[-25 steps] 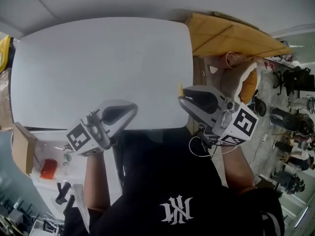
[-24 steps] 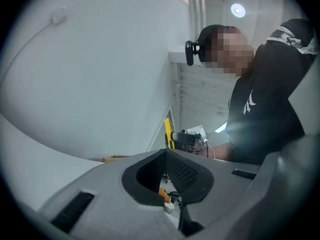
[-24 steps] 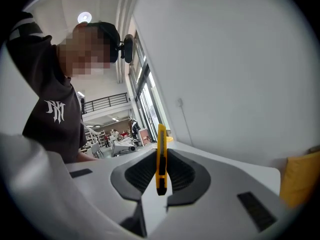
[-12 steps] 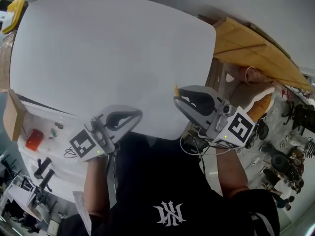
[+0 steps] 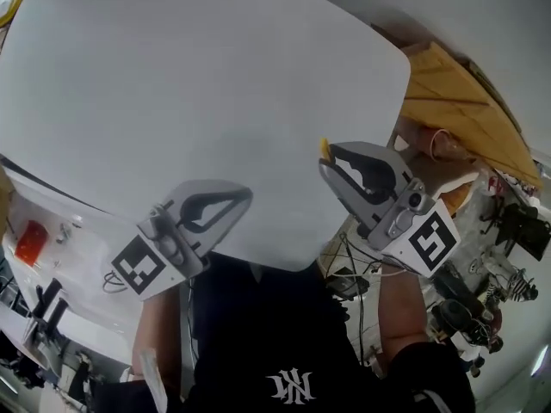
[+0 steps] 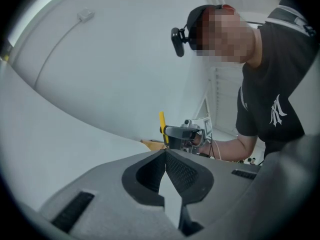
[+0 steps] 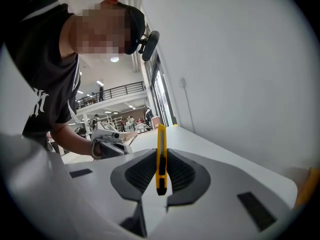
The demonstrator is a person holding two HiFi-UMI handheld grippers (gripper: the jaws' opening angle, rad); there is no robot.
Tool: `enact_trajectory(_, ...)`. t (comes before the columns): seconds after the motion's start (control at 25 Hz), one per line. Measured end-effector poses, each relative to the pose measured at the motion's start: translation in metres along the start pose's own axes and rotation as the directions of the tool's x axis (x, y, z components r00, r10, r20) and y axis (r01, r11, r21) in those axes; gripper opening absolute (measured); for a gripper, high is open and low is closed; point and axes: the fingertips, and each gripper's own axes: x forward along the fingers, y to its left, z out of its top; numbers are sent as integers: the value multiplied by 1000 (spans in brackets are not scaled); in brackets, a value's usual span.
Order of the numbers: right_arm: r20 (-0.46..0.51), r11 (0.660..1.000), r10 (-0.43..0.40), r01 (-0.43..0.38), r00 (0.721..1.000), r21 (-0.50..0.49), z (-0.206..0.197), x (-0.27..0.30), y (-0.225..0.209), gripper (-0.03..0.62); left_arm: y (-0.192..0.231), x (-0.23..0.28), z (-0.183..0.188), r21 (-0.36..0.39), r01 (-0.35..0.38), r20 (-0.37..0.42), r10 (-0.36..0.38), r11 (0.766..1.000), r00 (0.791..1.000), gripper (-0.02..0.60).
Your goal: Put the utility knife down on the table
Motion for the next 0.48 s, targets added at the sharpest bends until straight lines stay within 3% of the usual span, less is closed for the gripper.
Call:
enact_trajectory(0.36, -100, 989, -20, 5, 995, -146, -40, 47, -6, 52, 20, -17, -17, 117, -21, -10, 23, 993, 1000, 5)
enact_trajectory(0.48, -128, 984, -27, 4, 991, -180, -49, 60, -9, 52, 28, -21, -28, 86, -21, 15, 20, 996, 1000, 5)
